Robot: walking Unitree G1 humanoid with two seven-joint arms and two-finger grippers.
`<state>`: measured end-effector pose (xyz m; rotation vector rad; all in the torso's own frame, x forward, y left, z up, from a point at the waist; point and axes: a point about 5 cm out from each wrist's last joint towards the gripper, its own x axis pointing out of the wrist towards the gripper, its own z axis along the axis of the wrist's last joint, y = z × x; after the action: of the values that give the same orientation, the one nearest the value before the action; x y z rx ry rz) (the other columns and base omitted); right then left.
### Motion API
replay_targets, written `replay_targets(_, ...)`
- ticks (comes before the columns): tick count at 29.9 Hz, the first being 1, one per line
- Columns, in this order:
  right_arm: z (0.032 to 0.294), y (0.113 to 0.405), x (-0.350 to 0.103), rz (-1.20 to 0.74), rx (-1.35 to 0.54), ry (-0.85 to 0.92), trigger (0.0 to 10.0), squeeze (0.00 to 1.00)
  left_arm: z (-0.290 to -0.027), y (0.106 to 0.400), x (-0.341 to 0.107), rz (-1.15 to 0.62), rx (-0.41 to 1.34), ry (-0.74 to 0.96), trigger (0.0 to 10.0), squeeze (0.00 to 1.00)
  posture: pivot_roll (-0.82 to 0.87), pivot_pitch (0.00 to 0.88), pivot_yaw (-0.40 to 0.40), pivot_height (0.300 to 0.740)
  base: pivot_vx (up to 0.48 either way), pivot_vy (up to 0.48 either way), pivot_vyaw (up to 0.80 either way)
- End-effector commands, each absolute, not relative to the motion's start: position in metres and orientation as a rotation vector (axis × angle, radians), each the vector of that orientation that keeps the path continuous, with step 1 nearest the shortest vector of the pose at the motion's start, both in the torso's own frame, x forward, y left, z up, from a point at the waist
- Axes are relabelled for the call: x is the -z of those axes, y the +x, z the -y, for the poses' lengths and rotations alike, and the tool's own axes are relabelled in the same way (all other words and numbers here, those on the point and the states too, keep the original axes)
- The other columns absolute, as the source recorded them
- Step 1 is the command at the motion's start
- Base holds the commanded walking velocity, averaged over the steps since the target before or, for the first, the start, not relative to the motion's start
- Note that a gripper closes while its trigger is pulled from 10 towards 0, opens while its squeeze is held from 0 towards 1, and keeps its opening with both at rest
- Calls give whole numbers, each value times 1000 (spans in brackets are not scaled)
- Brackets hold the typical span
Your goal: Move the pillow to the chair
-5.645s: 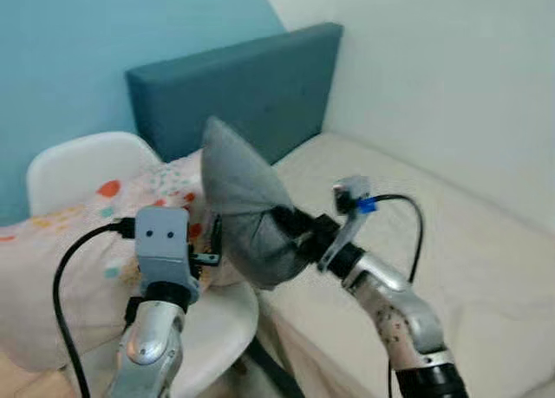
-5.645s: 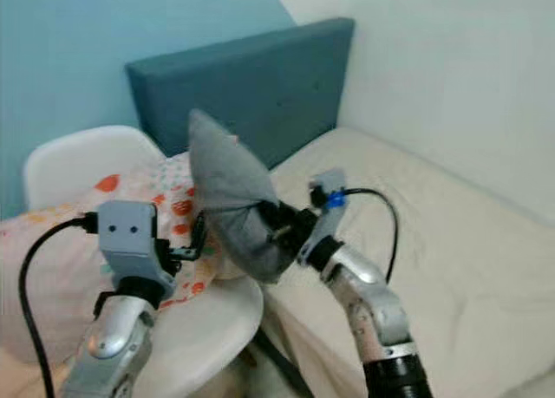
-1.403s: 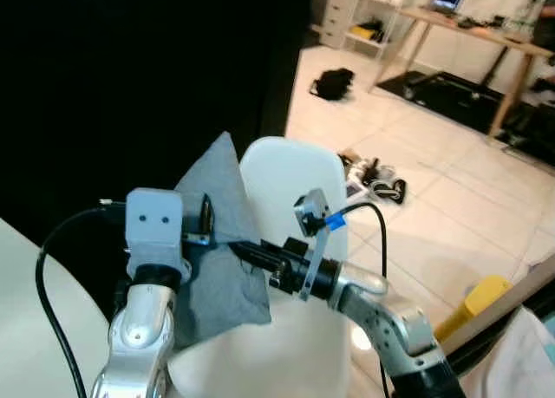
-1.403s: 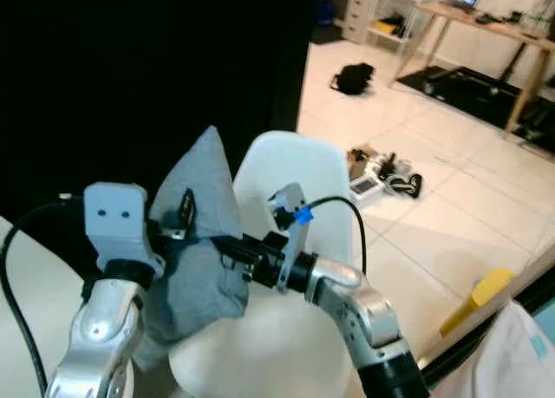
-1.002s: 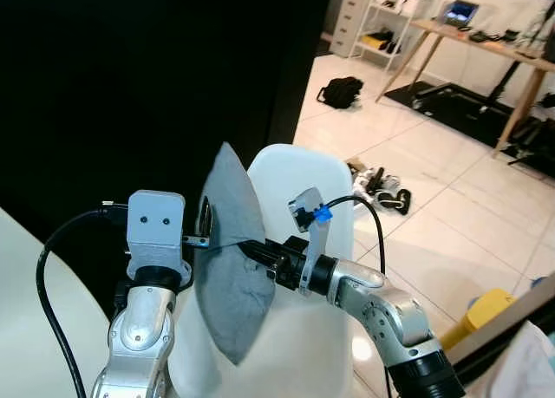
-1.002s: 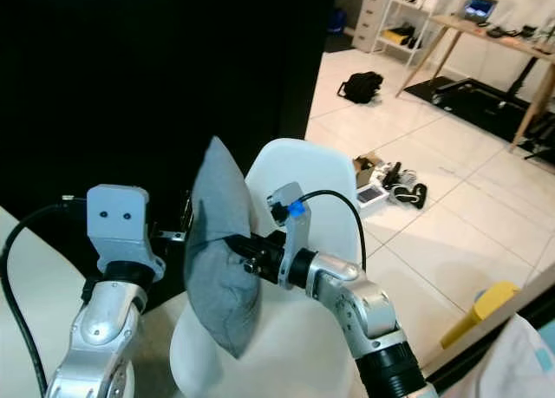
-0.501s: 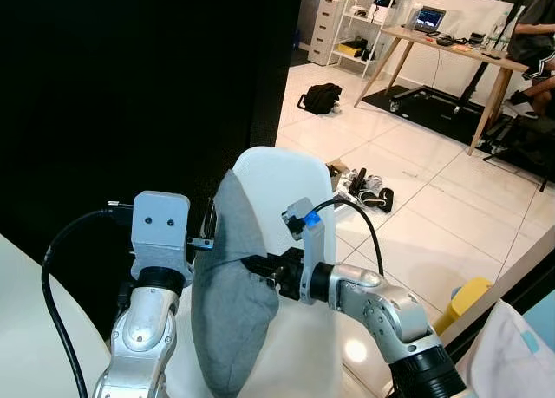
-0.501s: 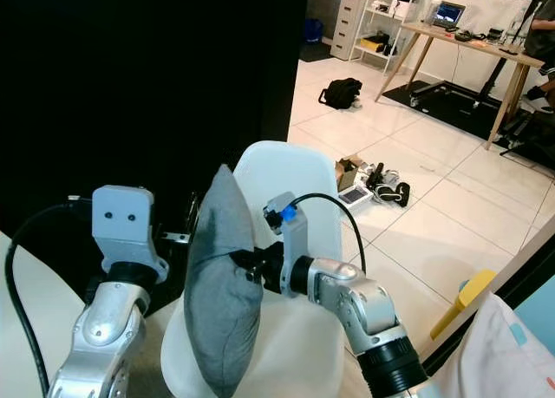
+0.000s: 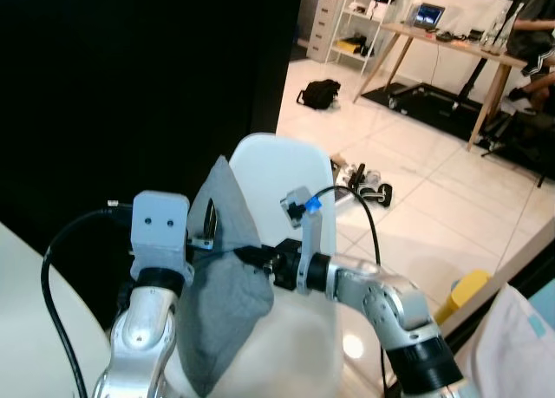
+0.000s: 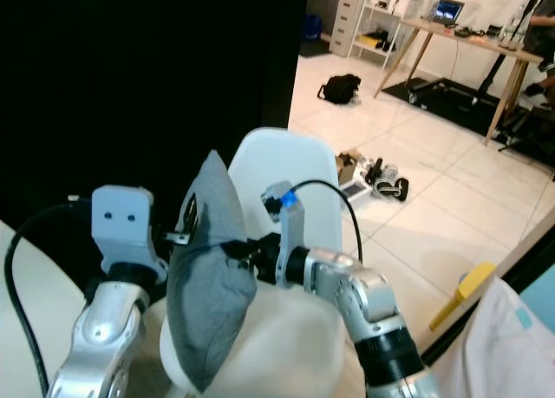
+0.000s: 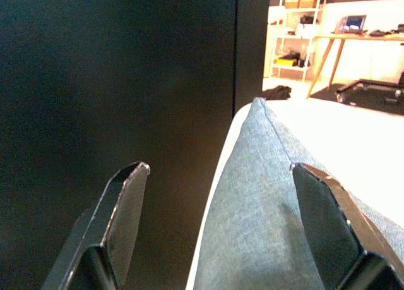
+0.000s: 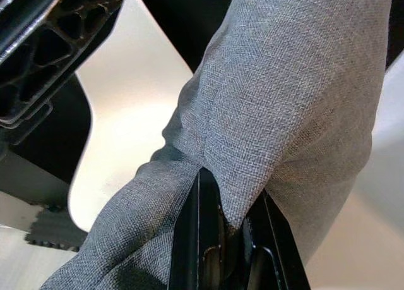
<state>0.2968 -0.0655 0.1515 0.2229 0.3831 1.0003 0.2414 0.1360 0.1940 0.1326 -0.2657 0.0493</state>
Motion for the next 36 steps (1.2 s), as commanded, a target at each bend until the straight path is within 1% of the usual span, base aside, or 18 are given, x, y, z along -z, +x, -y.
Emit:
replay_targets(1, 67, 299, -158, -359, -1006, 209, 10000, 0, -135, 242, -192, 250, -49, 133, 10000, 0, 44, 0, -122, 620, 0, 0, 0)
replay_targets(8, 61, 297, -160, -383, -1061, 191, 10000, 0, -135, 242, -192, 250, -54, 129, 10000, 0, 48, 0, -127, 595, 0, 0, 0)
replay_targets(9, 62, 302, -156, -410, -1019, 137, 10000, 0, -135, 242, -192, 250, -54, 128, 10000, 0, 49, 0, -128, 585, 0, 0, 0)
replay_targets(11, 63, 305, -154, -420, -1001, 118, 10000, 0, -135, 242, -192, 250, -54, 128, 10000, 0, 49, 0, -128, 580, 0, 0, 0)
replay_targets(12, 67, 311, -149, -446, -935, 55, 10000, 0, -135, 242, -192, 250, -55, 128, 10000, 0, 46, 0, -127, 575, 0, 0, 0)
replay_targets(13, 67, 311, -149, -446, -935, 55, 10000, 0, -135, 242, -192, 250, -55, 128, 10000, 0, 46, 0, -127, 575, 0, 0, 0)
replay_targets(14, 73, 318, -143, -466, -870, -20, 10000, 0, -135, 242, -192, 250, -55, 127, 10000, 0, 46, 0, -127, 570, 0, 0, 0)
replay_targets(15, 73, 318, -143, -466, -870, -20, 10000, 0, -135, 242, -192, 250, -55, 127, 10000, 0, 46, 0, -127, 570, 0, 0, 0)
replay_targets(16, 80, 327, -137, -480, -794, -83, 10000, 0, -135, 242, -192, 250, -54, 127, 10000, 0, 47, 0, -128, 570, 0, 0, 0)
replay_targets(17, 80, 327, -137, -480, -794, -83, 10000, 0, -135, 242, -192, 250, -54, 127, 10000, 0, 47, 0, -128, 570, 0, 0, 0)
replay_targets(19, 87, 335, -134, -494, -723, -142, 10000, 0, -135, 241, -192, 250, -54, 126, 10000, 0, 48, 0, -129, 570, 0, 0, 0)
replay_targets(20, 94, 344, -131, -500, -659, -224, 10000, 0, -135, 241, -192, 250, -54, 125, 10000, 0, 49, 0, -130, 570, 0, 0, 0)
replay_targets(22, 94, 344, -131, -500, -659, -224, 10000, 0, -135, 241, -192, 250, -54, 125, 10000, 0, 49, 0, -130, 570, 0, 0, 0)
replay_targets(24, 103, 357, -129, -505, -577, -332, 10000, 0, -134, 240, -193, 251, -55, 125, 10000, 0, 56, 0, -131, 570, 0, 0, 0)
replay_targets(25, 104, 361, -127, -510, -562, -376, 10000, 0, -135, 239, -194, 252, -58, 127, 10000, 0, 63, 0, -134, 570, 0, 0, 0)
replay_targets(29, 105, 363, -120, -535, -557, -433, 10000, 0, -137, 238, -195, 255, -65, 136, 10000, 0, 67, 0, -133, 570, 0, 0, 0)
replay_targets(32, 116, 365, -105, -575, -501, -584, 10000, 0, -143, 237, -197, 257, -87, 146, 10000, 0, 80, 0, -137, 570, 0, 0, 0)
replay_targets(36, 118, 365, -100, -593, -494, -578, 10000, 0, -144, 237, -197, 257, -91, 148, 10000, 0, 80, 0, -137, 570, 0, 0, 0)
